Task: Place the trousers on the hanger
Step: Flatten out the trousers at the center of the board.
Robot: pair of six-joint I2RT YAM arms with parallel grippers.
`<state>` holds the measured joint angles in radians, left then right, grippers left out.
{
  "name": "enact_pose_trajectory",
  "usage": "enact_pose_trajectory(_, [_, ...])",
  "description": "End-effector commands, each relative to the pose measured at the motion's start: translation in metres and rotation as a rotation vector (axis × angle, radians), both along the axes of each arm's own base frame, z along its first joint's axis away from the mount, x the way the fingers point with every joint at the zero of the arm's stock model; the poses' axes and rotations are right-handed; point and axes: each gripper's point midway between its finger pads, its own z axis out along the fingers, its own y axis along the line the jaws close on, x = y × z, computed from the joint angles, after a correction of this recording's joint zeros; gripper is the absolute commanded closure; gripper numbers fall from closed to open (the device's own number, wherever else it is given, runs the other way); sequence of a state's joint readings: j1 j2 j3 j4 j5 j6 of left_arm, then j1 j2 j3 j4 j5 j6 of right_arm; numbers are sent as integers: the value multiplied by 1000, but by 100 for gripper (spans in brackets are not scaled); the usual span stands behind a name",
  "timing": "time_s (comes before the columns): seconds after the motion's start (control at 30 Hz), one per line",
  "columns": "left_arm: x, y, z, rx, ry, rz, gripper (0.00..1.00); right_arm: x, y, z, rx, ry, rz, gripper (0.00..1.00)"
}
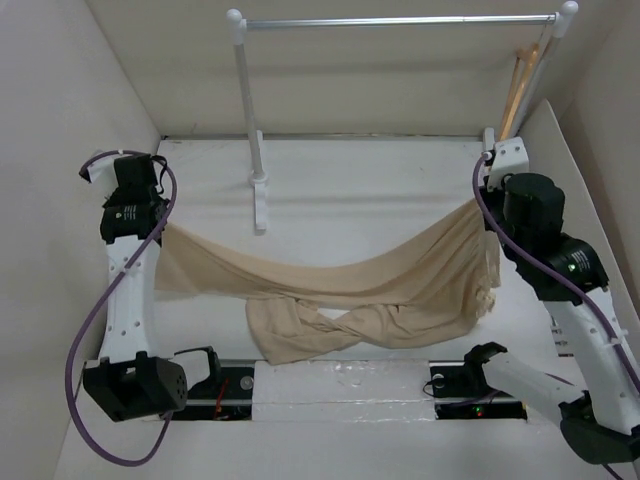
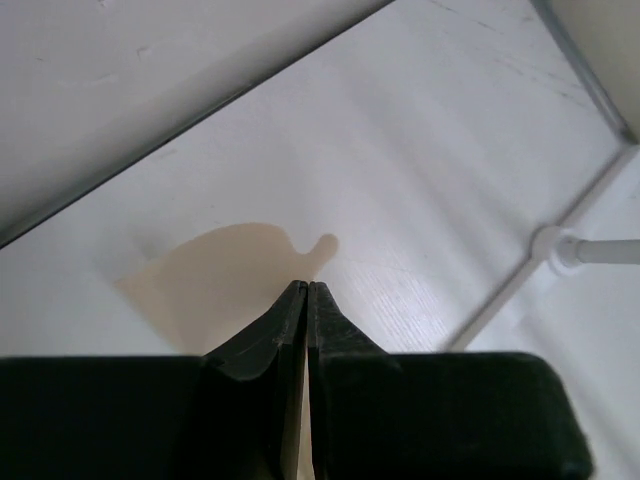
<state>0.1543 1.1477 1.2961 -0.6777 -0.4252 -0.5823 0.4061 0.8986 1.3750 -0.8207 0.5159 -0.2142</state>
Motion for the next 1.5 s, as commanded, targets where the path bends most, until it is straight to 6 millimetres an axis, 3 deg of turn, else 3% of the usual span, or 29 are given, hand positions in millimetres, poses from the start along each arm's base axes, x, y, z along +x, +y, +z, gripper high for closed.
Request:
enact_pose_trajectory(0.0, [-7, 21, 31, 112, -75, 57, 100, -7, -17, 39, 36, -168, -82, 100])
enact_pose_trajectory(0.07, [-3, 22, 30, 98, -73, 65, 100, -12, -18, 35, 32, -148, -74, 100])
enact_pose_trajectory(0.13, [0, 14, 50, 70, -145, 33, 100, -32, -14, 42, 64, -132, -11, 100])
enact_pose_trajectory(0.17, [-4, 12, 77, 68, -194, 36, 100, -47, -17, 68, 102, -196, 14, 100])
enact_pose_trajectory(0.27, [-14, 13, 127, 78, -288, 63, 100, -91, -27, 110, 164, -319, 66, 100])
enact_pose_trajectory(0.37, [-10, 3, 139, 63, -355, 10, 100, -90, -37, 108, 117, -265, 10, 100])
enact_pose_trajectory(0.47, [0, 4, 127, 67, -336, 0, 100, -62, -36, 89, 64, -230, -45, 100])
enact_pose_trajectory(0.5, [1, 5, 124, 73, -329, 4, 100, -47, -36, 64, 24, -177, -85, 100])
enact_pose_trajectory(0.57, [6, 9, 111, 82, -290, 7, 100, -27, -33, 57, 24, -191, -125, 100])
enact_pose_trajectory(0.63, [7, 13, 102, 95, -254, 26, 100, -14, -32, 35, 13, -147, -168, 100])
enact_pose_trajectory(0.7, [13, 17, 80, 105, -202, 32, 100, -7, -33, 18, 18, -117, -211, 100])
enact_pose_trajectory(0.73, [17, 18, 73, 104, -189, 34, 100, 1, -31, 0, 8, -99, -222, 100])
enact_pose_trajectory(0.77, [27, 19, 54, 97, -161, 26, 100, 6, -33, -11, 6, -93, -240, 100])
enact_pose_trajectory(0.83, [39, 20, 36, 57, -148, 12, 100, 25, -41, -26, 23, -106, -280, 100])
enact_pose_trajectory(0.87, [54, 20, 20, 44, -135, 6, 100, 34, -47, -48, 15, -69, -296, 100])
enact_pose_trajectory(0.9, [61, 20, 14, 34, -129, 4, 100, 49, -59, -50, 56, -97, -301, 100])
enact_pose_trajectory(0.93, [69, 21, 5, 22, -117, 7, 100, 63, -65, -65, 64, -70, -301, 100])
enact_pose_trajectory(0.97, [85, 23, -10, 9, -89, 7, 100, 71, -72, -81, 86, -50, -310, 100])
enact_pose_trajectory(1.0, [95, 22, -15, -7, -84, 1, 100, 80, -78, -81, 102, -65, -325, 100])
enact_pose_trajectory(1.03, [111, 24, -27, -27, -67, 5, 100, 93, -75, -92, 104, -35, -310, 100])
enact_pose_trajectory(1.1, [127, 22, -35, -51, -66, -10, 100, 112, -79, -92, 131, -79, -304, 100])
enact_pose_trajectory(1.13, [134, 22, -38, -62, -68, -13, 100, 117, -93, -97, 150, -83, -336, 100])
enact_pose_trajectory(1.27, [176, 27, -50, -65, -84, -28, 100, 155, -127, -147, 251, -4, -395, 100])
enact_pose_trajectory(1.33, [185, 28, -22, -53, -144, -36, 100, 178, -134, -149, 272, -20, -378, 100])
enact_pose_trajectory(1.37, [197, 29, -77, -76, -34, -39, 100, 184, -143, -155, 280, -15, -396, 100])
enact_pose_trajectory(1.4, [200, 27, -90, -92, -11, -49, 100, 202, -143, -170, 292, 3, -377, 100])
enact_pose_trajectory(1.43, [221, 29, -75, -80, -84, -63, 100, 213, -150, -165, 298, -11, -375, 100])
enact_pose_trajectory(1.47, [236, 32, -78, -78, -86, -68, 100, 219, -157, -170, 303, -1, -385, 100])
